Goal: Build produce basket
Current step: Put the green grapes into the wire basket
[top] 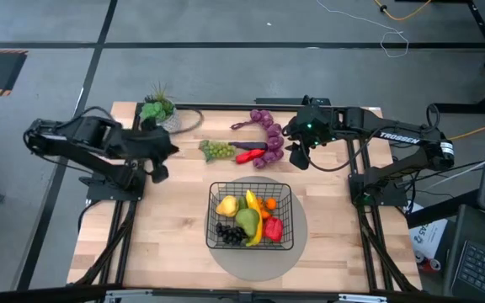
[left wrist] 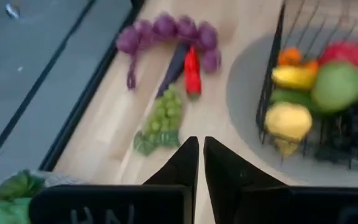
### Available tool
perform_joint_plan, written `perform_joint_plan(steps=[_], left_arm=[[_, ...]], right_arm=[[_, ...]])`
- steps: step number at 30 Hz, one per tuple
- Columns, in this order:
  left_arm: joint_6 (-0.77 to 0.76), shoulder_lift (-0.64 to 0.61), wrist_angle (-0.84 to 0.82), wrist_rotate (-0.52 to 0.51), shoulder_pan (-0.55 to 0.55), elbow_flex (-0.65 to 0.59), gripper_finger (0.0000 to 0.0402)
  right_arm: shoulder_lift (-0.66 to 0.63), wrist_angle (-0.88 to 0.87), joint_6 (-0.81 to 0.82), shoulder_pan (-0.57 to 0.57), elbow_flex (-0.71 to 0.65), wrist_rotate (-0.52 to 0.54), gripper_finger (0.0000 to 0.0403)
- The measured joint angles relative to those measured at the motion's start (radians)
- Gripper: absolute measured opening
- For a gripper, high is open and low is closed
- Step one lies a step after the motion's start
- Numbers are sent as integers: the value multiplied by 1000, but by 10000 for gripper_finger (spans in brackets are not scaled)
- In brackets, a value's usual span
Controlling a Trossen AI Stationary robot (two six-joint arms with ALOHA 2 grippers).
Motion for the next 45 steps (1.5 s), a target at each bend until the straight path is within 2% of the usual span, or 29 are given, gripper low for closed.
perform_joint_plan(steps=[6, 9, 13, 19, 23, 28, 35, 38, 40, 45], left_arm=[[-46, -240, 232, -1, 0, -260, 19], [-109, -352, 284, 1, 0, -394, 19], [-145, -490, 466, -2, 0, -572, 19], [-28, -621, 776, 0, 0, -823, 19], [64, -677, 917, -2, 0, -952, 19], [123, -756, 1042, -2, 0, -1064, 19], [194, -845, 1130, -2, 1, -1147, 19], [244, -881, 1188, 29, 16, -1188, 19], [240, -902, 1201, 65, 32, -1214, 19], [170, -937, 1210, 77, 78, -1292, 19]], right_arm=[[0, 0, -22, 0, 0, 1, 165], [0, 2, -22, 0, 0, 1, 165], [0, 12, -24, 0, 0, 1, 165], [0, 27, -49, 0, 0, 1, 165], [0, 27, -50, 0, 0, 1, 165], [0, 31, -54, 0, 0, 1, 165], [0, 57, -101, 0, 0, 1, 165], [0, 76, -101, 0, 0, 1, 165], [0, 83, -105, 0, 0, 1, 165], [0, 83, -131, 0, 0, 1, 165]])
